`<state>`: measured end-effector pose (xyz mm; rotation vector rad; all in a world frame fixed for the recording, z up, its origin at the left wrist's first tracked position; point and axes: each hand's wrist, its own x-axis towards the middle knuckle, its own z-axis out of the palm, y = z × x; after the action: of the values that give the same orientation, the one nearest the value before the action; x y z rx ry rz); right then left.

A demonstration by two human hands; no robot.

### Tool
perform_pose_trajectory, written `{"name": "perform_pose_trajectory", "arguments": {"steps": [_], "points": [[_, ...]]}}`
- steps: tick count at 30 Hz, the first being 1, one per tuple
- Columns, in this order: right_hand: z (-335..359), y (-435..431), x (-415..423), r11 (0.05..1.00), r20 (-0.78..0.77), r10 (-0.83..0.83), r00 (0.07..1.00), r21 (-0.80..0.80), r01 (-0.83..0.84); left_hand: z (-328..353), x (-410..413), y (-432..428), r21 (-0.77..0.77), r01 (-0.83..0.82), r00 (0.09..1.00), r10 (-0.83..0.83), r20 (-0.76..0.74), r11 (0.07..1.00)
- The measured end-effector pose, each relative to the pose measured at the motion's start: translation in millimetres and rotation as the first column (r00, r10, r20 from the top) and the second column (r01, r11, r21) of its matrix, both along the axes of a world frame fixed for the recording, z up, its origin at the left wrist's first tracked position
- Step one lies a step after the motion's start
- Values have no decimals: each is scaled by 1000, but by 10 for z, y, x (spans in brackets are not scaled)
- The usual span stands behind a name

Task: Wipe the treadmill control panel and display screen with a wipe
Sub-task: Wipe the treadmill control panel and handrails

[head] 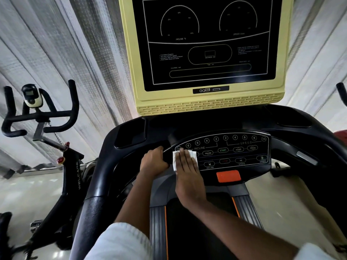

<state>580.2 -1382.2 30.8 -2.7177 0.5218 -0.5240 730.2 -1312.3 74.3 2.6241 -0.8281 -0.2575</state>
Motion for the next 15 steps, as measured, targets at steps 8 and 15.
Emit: {"name": "perform_pose_trajectory", "arguments": {"steps": [8,15], "points": [[-188,-51,-457,997,-71,14,997,-72,-19,-12,-17,11,-14,-7,1000,7,8,1000],[-195,15,-602,998,-109,-9,994,-56,3,-21,-13,4,-5,-10,1000,10,18,1000]]}}
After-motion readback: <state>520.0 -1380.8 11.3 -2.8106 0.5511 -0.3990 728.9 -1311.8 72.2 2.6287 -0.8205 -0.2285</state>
